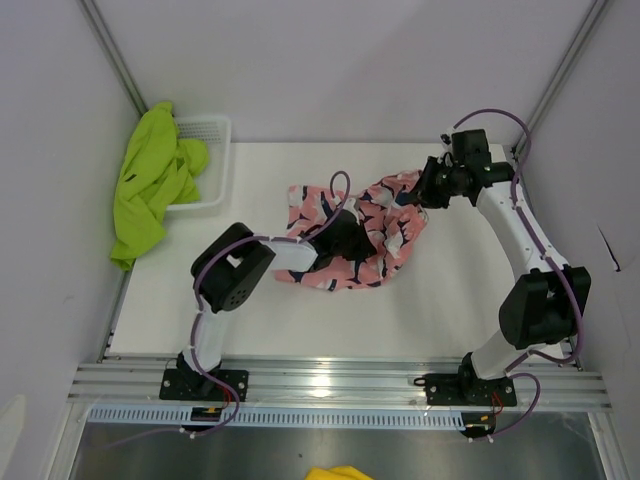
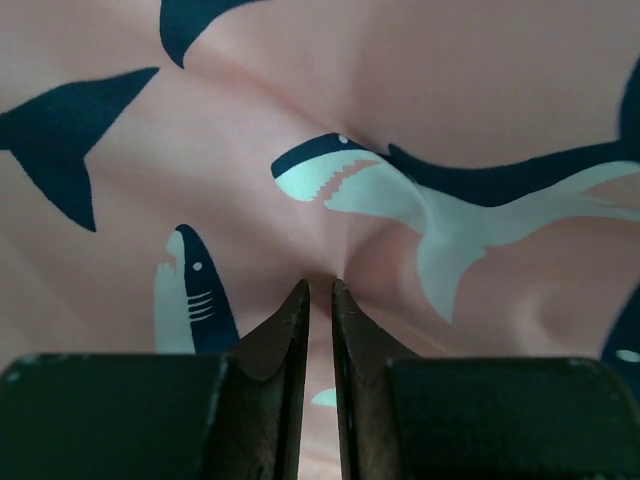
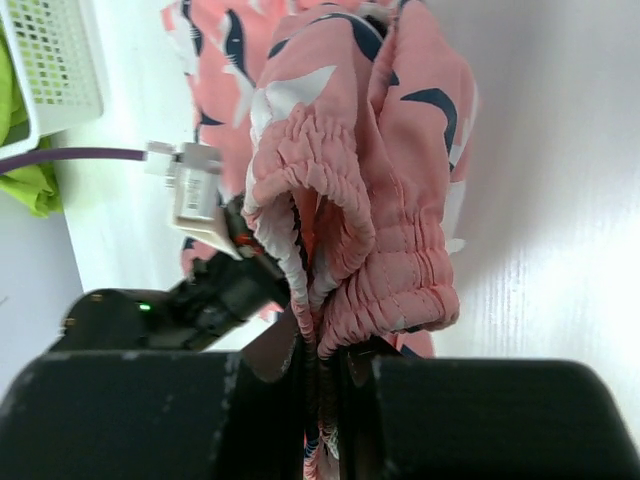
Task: Fold and stack the shorts
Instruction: Fold the shorts
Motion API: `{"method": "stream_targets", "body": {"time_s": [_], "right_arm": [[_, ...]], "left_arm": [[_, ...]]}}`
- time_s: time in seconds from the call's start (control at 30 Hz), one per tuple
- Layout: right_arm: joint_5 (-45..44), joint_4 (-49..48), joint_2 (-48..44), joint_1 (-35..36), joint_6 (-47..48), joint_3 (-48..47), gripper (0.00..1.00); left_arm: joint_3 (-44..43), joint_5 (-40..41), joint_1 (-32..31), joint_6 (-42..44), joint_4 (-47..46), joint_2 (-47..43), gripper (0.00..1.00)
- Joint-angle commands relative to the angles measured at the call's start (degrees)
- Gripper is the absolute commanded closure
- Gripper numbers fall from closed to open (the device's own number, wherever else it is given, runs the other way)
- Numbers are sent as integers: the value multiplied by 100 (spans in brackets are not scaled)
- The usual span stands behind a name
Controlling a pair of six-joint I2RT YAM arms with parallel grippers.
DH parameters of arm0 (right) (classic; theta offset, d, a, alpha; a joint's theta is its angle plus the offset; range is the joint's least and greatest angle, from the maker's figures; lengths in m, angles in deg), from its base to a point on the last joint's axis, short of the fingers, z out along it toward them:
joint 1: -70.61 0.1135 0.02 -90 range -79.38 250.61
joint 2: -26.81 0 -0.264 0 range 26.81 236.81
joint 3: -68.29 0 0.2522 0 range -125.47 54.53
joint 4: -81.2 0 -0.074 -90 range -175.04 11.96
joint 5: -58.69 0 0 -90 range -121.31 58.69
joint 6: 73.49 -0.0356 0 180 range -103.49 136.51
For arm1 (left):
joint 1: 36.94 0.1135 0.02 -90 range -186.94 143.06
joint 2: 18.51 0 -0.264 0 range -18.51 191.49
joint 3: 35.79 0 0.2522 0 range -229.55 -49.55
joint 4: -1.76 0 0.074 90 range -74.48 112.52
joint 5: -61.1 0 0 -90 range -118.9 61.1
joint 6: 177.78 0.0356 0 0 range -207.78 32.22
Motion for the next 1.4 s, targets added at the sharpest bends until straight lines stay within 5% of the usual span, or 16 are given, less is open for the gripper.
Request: {"method": "stream_targets", "body": {"time_s": [0.0,0.23,0.57,0.93,1.37], "right_arm": [[138,202,-194,122,-221,-335,98],[-108,474,-1,113,-81,-554,98],[-205,492,201,113,-133,-634,98],[-196,457,193,122,-151,-581,98],[234,-395,105,-177,-599,69,99]], "left_arm": [[-314,220,-200,219,201,115,84],[28,263,-174,377,191,-403,83],[767,748,608,1124,1035,-2354,78],[-1331,-113,916,1125,1721,-678,82],[-1983,-377,820,1037,1923,97,83]]}}
